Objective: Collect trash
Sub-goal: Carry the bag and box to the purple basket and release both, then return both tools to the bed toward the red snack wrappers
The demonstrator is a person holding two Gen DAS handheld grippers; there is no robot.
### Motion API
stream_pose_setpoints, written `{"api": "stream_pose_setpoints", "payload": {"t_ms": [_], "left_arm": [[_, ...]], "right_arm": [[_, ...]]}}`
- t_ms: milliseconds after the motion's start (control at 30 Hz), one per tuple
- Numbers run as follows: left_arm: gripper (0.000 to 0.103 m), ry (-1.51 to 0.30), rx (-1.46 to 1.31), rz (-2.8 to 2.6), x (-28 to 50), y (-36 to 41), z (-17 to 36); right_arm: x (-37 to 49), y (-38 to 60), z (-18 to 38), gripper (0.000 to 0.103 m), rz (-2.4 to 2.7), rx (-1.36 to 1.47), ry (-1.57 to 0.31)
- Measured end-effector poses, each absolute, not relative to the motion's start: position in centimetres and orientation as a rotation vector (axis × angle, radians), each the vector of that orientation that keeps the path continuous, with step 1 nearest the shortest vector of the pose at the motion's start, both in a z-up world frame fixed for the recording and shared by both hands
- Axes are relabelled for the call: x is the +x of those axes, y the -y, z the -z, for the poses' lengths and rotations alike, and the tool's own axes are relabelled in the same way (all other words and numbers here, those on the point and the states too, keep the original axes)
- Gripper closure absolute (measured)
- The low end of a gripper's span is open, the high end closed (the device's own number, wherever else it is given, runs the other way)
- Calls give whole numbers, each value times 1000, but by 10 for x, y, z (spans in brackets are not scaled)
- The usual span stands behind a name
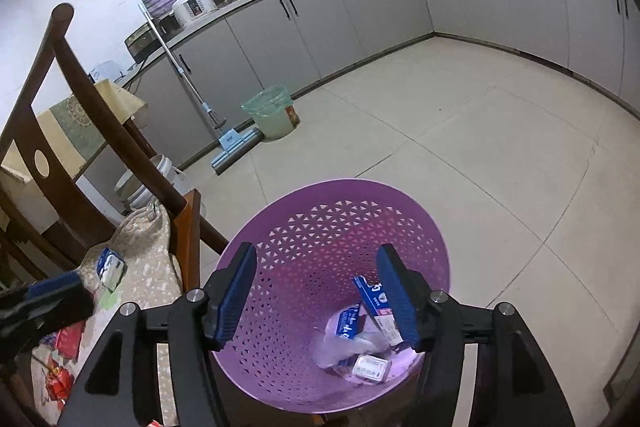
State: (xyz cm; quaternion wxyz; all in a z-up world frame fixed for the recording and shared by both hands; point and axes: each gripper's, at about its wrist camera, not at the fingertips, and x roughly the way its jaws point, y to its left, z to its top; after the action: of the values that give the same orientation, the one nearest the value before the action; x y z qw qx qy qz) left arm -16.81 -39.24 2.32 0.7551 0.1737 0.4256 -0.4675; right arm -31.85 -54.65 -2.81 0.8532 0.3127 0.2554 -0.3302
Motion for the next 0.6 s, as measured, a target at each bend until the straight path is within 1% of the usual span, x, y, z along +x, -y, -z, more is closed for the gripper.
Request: {"api": "stream_pose_setpoints", "payload": {"t_ms": [233, 400, 467, 600], "left_arm": [[38, -937, 340, 889, -156, 299, -37], [37, -942, 269, 724, -126, 212, -42], [33, -945, 231, 639, -109, 173, -40], [33, -957, 179, 459, -78, 101, -28]], "right_arm": [[-309, 524, 27, 33, 695, 604, -552], [-300, 501, 27, 33, 691, 548, -577], [-295, 487, 26, 33, 694, 493, -587], [-282, 458, 31, 33, 655, 421, -638]]}}
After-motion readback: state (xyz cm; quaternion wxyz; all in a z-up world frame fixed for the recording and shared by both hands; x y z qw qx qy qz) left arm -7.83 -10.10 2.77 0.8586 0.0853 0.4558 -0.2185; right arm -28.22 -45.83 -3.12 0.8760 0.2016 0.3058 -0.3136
